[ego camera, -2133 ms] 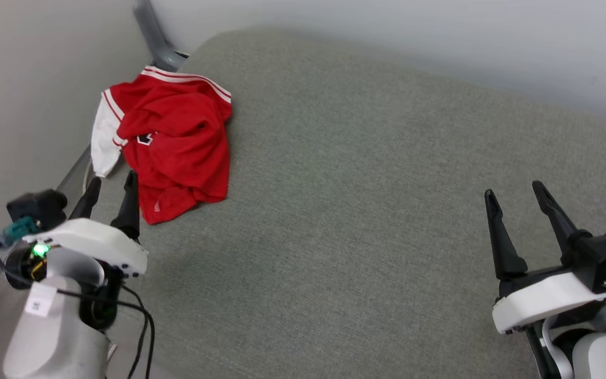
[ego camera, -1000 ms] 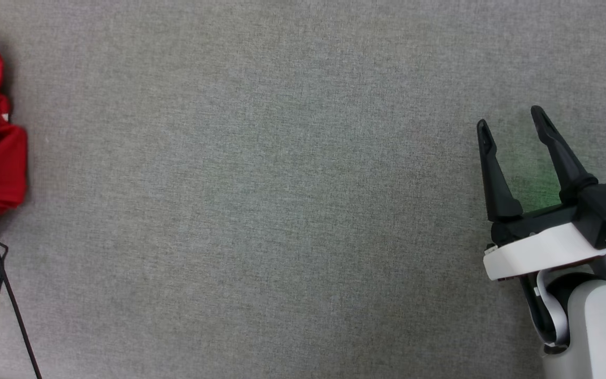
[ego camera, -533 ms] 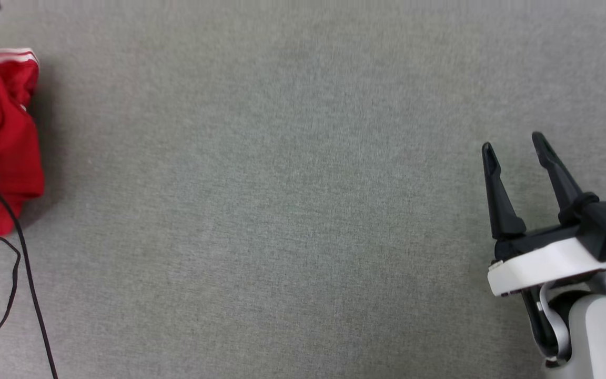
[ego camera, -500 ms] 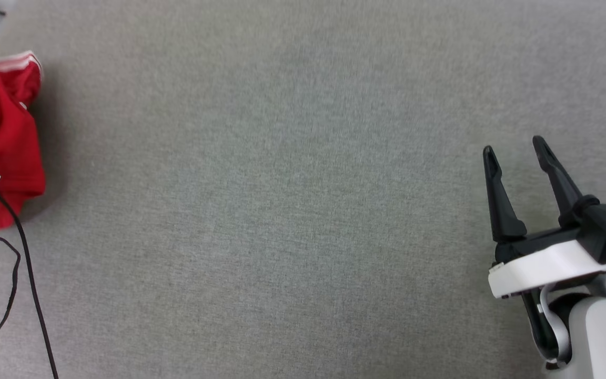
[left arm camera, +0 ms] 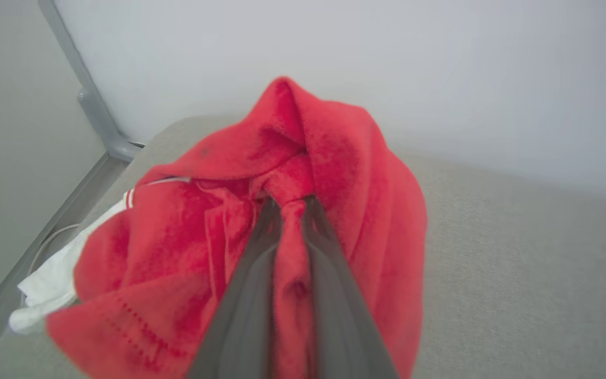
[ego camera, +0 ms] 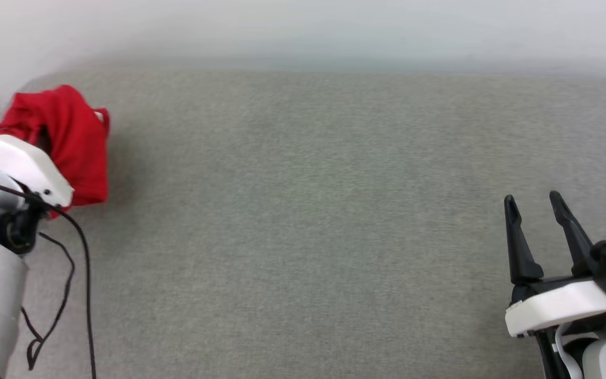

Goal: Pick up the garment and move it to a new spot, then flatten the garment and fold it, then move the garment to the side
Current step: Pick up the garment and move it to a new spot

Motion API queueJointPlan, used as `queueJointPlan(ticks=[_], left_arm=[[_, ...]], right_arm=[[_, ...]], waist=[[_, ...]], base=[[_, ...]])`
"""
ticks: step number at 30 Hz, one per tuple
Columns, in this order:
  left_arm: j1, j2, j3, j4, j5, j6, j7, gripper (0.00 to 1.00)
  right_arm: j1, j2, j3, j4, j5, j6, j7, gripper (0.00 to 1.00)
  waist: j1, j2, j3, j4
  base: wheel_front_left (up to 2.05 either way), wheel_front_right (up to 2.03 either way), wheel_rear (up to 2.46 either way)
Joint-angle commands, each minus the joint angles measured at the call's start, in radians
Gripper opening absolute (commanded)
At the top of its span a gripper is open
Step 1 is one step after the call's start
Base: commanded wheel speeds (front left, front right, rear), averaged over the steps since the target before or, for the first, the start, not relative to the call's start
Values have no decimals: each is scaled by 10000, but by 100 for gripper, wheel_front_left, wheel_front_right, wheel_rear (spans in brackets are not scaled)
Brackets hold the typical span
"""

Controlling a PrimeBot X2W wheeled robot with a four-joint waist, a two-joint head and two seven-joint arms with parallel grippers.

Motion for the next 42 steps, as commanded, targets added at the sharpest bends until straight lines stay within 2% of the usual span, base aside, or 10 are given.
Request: queueJointPlan(ticks=[1, 9, 15, 20, 24, 29, 32, 41, 42], left_arm=[[145, -60, -49, -113, 19, -55, 25, 0], [733, -992, -947, -1199, 228, -213, 293, 0], [1253, -2023, -1851, -2263, 340, -312, 416, 0], [1598, -2998, -2985, -3095, 423, -414, 763, 0], [1777, -3520, -4137, -3780, 696, -447, 1122, 0], [2162, -3711, -5626, -4513, 830, -471, 1406, 0], [2379, -3449, -6339, -4843, 941, -474, 1263, 0], [2527, -3214, -7118, -5144, 999, -478, 507, 0], [2513, -3237, -7145, -5187, 985, -478, 391, 20]], right_arm=[[132, -1, -35, -1, 26, -7, 19, 100], [537, -1, -217, -12, 229, -5, 55, 100], [659, -1, -254, -56, 313, -5, 54, 100], [657, -1, -328, -191, 364, -5, 35, 100], [606, 2, -395, -315, 469, -7, -59, 100], [392, -1, -397, -287, 550, -5, -210, 100], [282, 1, -385, -234, 593, -5, -323, 100], [51, 1, -472, -52, 416, -5, -371, 100], [78, -1, -469, -45, 389, -7, -333, 100]], waist=[[2, 0, -307, -390], [2, 0, -591, -1407], [2, 0, -573, -2144], [2, 0, -307, -2564], [2, 0, 122, -2689], [2, 0, 671, -2721], [2, 0, 936, -2653], [2, 0, 918, -2158], [2, 0, 848, -2114]], base=[[0, 0, 0], [0, 0, 0], [0, 0, 0], [0, 0, 0], [0, 0, 0], [0, 0, 0], [0, 0, 0], [0, 0, 0], [0, 0, 0]])
